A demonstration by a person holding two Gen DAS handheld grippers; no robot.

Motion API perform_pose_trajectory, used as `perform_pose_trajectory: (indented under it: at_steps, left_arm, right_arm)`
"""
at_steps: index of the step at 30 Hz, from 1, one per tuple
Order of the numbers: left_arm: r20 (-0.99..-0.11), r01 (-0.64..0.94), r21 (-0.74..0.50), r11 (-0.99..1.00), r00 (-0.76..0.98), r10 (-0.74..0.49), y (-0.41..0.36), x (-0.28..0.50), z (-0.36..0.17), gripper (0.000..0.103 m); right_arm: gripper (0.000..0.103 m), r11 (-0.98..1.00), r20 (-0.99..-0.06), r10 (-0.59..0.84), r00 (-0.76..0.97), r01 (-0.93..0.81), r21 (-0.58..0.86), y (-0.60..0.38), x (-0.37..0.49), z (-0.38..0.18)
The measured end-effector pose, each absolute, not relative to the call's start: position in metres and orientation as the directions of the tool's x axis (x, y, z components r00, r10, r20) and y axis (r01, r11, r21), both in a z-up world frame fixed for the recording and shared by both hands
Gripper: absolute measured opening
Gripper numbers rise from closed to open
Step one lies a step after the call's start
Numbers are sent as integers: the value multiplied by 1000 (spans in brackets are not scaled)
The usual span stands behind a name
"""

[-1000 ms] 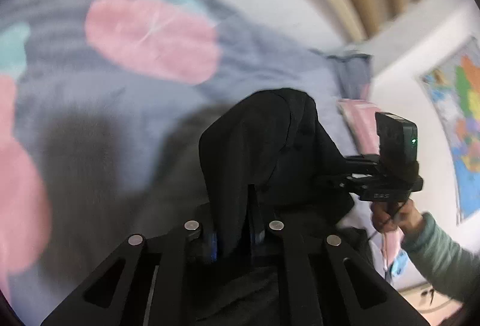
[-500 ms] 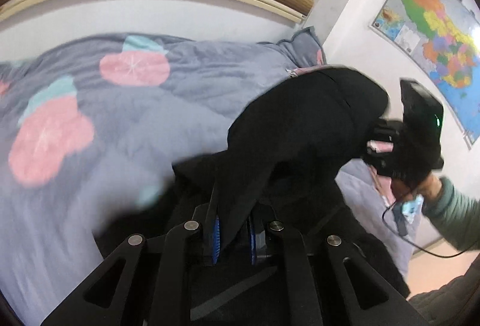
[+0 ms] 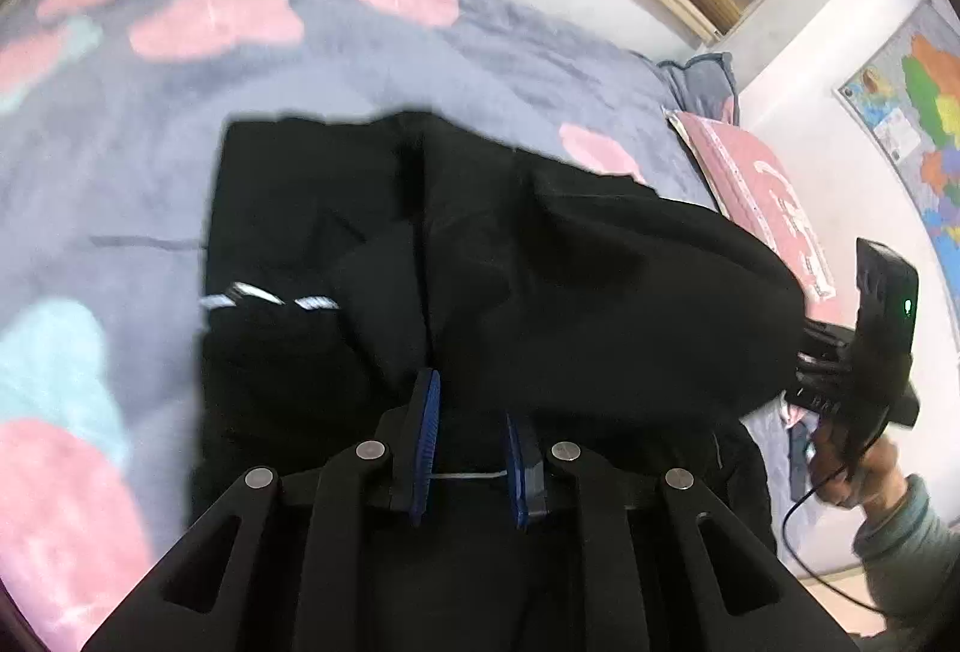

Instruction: Fold large clothes

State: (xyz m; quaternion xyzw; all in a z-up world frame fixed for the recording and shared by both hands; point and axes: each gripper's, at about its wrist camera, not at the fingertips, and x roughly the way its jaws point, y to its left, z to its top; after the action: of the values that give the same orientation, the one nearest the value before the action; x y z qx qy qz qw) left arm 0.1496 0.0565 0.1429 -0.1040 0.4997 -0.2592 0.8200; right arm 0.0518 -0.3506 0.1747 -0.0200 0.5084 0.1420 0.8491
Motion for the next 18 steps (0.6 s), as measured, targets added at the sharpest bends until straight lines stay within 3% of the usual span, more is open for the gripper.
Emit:
perform_pose_trajectory:
  at_steps: [3, 9, 11, 13, 18]
  left_arm:
    - [-769, 331, -408, 851, 377, -515, 71, 148, 169, 20]
    - [-693, 381, -427, 820, 444, -568, 67, 170, 230, 21]
    - [-672, 398, -457, 796, 431, -602, 49, 191, 239, 30]
    - [-664, 403, -500, 766, 389, -639, 34, 207, 234, 39]
    - [-698, 326, -619, 715, 191, -690, 2, 237, 164, 39]
  right_arm:
    - [48, 971, -867, 182, 465, -225, 83, -372, 50, 201]
    - [51, 975, -812, 200, 548, -195, 108, -364, 82, 268]
    - [56, 977, -802, 195, 564, -186, 107, -352, 102, 283]
    - [61, 982, -817, 182, 547, -150, 118, -334, 128, 286]
    - [61, 965, -879, 263, 398, -111, 239, -306, 171, 219]
